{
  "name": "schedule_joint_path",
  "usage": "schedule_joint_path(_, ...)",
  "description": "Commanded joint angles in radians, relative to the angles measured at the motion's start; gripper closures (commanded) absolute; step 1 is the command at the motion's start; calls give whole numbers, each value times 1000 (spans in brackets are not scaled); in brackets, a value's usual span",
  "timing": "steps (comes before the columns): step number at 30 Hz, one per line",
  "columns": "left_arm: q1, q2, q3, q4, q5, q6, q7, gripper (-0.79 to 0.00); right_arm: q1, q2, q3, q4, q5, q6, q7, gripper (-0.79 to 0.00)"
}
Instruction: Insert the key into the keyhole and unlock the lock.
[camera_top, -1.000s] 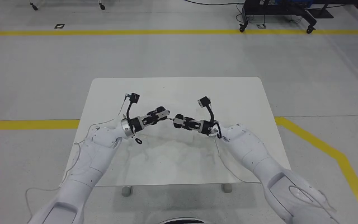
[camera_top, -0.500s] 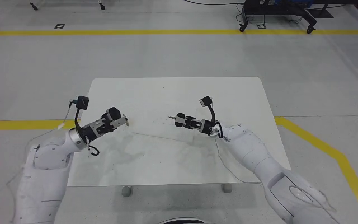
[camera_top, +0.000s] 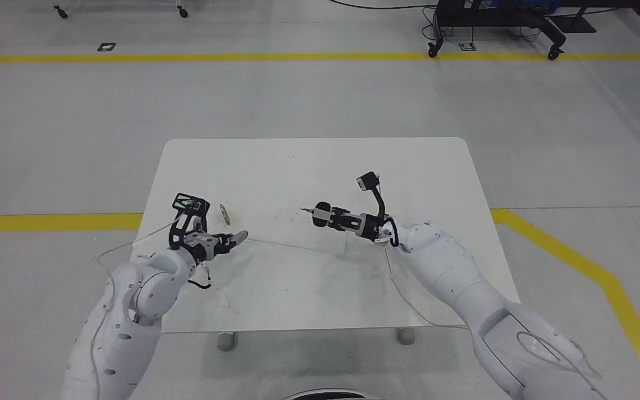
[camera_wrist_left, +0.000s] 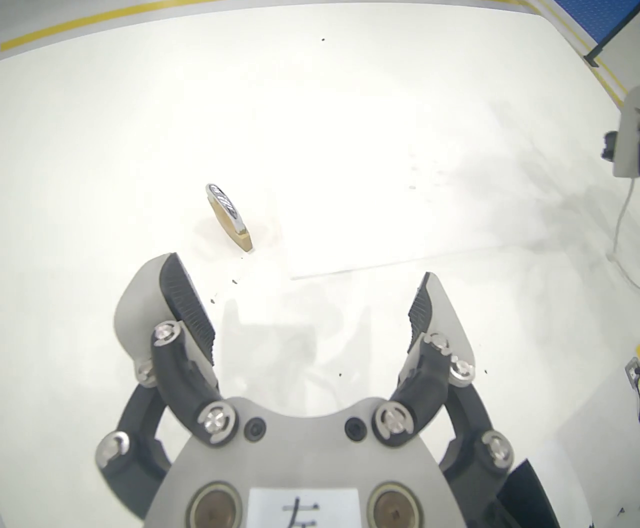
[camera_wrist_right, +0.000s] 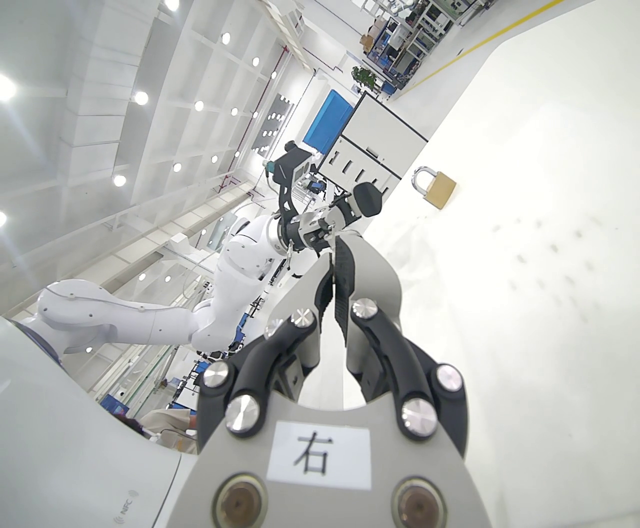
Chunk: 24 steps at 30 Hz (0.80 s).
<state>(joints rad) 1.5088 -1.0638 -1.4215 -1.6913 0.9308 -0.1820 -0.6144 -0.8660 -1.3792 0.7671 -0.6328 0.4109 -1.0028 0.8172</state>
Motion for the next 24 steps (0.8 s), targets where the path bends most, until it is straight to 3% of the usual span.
schedule_joint_path(1, -23, -4, 22, 17, -1, 34, -7, -650, 0, 0, 0, 0, 0, 0, 0, 0)
schedule_joint_path(10, -107, -20, 78, 87, -9, 119, -11, -388, 0, 0, 0, 0, 0, 0, 0, 0)
schedule_joint_path(24, -161, -39, 127, 147, 54, 290, 4, -382, 0, 0, 0, 0, 0, 0, 0, 0)
